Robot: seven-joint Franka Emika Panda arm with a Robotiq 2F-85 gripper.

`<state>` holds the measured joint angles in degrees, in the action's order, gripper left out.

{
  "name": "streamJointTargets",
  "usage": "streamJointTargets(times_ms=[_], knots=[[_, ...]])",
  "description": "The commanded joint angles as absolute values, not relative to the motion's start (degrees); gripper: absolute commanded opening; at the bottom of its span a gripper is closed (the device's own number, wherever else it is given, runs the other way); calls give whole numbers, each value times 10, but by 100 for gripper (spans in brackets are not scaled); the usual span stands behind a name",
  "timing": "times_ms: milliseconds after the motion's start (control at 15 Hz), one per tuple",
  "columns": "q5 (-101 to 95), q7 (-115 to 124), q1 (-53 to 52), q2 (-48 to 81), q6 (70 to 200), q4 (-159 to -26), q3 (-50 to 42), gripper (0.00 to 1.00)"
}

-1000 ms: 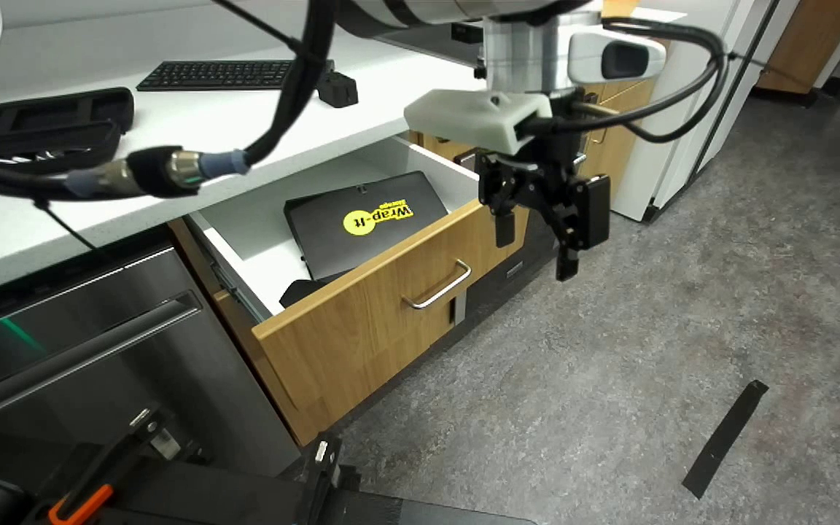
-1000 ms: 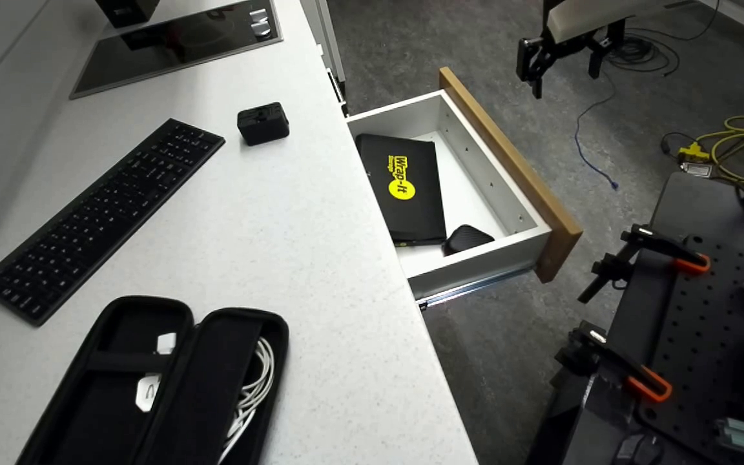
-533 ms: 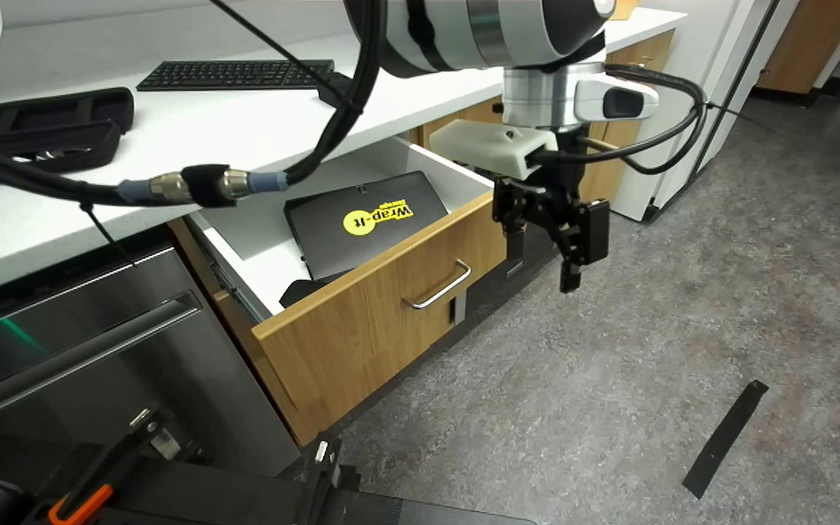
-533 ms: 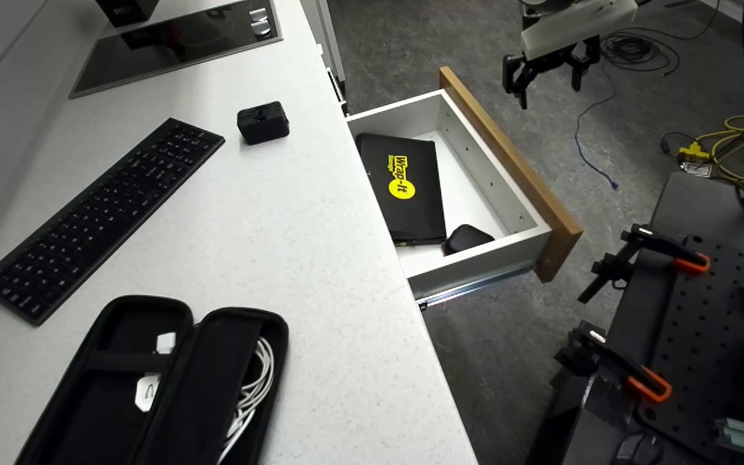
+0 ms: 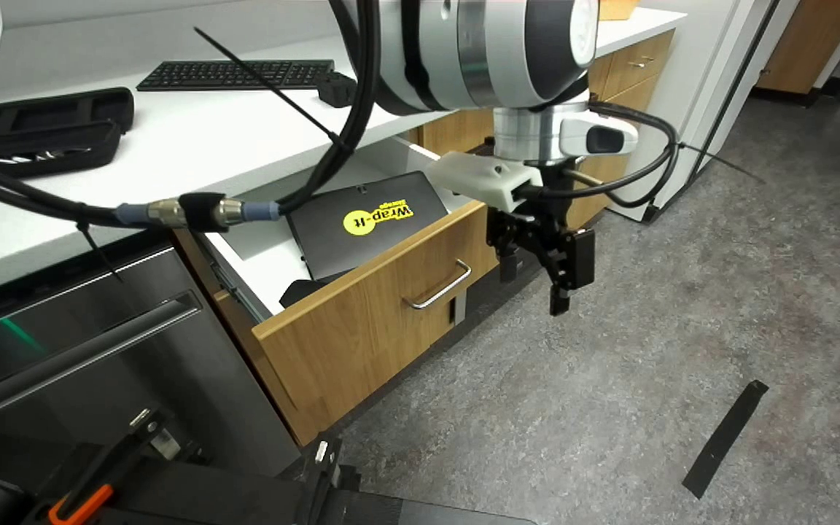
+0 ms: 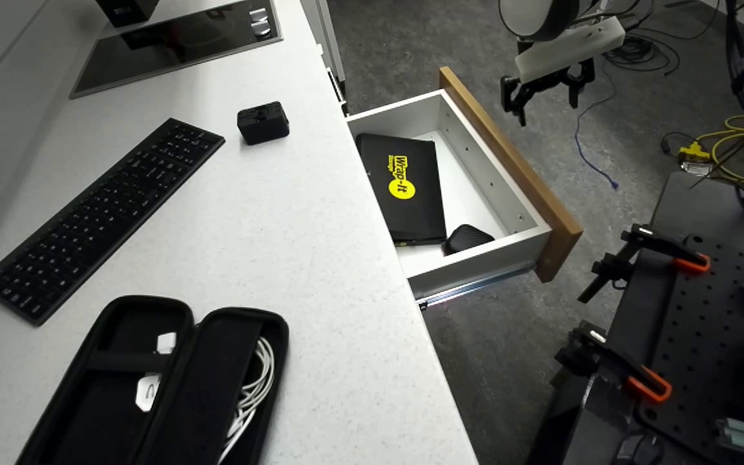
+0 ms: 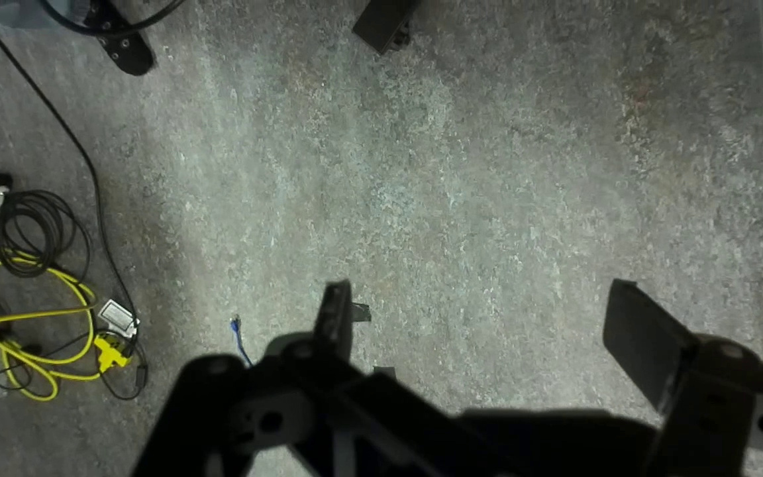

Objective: Close the drawer

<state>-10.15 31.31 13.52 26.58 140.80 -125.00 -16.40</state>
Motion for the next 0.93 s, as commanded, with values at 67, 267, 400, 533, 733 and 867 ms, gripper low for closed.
streamJointTargets(times_ms=[67,267,400,533,733,867], knots=[[-59,336,112,342,1456,-1206,-180,100],[-17,315,113,361,1457,-1186,-163,100],[17,288,116,359,1442,-1175,-136,100],[41,264,114,360,1435,-1166,-119,100],[59,247,100,361,1426,-1151,-99,100],[61,250,85,361,1427,-1143,-91,100]])
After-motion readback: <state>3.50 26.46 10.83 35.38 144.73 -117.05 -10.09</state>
